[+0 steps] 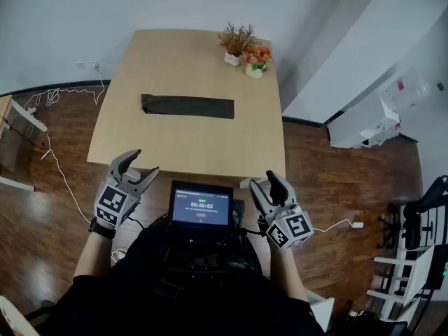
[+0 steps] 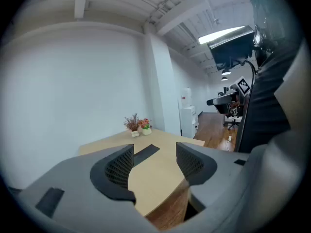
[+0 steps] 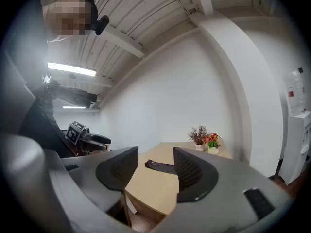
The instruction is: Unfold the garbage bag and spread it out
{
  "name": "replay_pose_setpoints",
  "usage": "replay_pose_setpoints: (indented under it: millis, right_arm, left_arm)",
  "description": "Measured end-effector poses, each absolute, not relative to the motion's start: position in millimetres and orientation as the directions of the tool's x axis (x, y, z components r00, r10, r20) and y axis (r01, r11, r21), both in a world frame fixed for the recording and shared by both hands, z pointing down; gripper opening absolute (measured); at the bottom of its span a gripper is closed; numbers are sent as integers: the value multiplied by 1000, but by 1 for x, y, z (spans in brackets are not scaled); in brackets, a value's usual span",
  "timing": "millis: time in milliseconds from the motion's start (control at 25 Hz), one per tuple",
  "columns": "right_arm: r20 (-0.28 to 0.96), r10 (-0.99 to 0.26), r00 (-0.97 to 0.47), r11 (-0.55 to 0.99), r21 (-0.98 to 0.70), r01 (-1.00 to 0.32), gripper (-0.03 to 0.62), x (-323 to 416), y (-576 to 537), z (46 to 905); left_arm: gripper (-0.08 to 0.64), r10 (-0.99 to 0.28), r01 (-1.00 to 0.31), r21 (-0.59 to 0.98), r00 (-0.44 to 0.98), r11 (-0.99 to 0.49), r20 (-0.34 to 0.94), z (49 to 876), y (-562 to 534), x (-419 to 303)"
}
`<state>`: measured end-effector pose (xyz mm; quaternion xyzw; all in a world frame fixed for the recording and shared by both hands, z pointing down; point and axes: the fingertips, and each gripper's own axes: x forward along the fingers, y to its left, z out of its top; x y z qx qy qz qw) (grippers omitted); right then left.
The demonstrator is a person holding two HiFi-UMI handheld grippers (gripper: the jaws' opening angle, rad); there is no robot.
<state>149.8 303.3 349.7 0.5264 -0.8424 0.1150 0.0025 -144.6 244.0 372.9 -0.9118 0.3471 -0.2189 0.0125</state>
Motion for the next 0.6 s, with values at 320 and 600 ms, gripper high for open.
replay_pose_setpoints:
  millis: [320, 600]
  right_arm:
    - [115, -873, -475, 453, -175, -874, 241, 148, 290, 354]
    - [115, -858, -501, 480, -172, -860, 234, 152, 285, 354]
  left_arm:
    - [278, -660, -640, -199, 644, -742, 387, 380, 239, -146]
    - [278, -675, -654, -209, 625, -727, 392, 380, 240, -142]
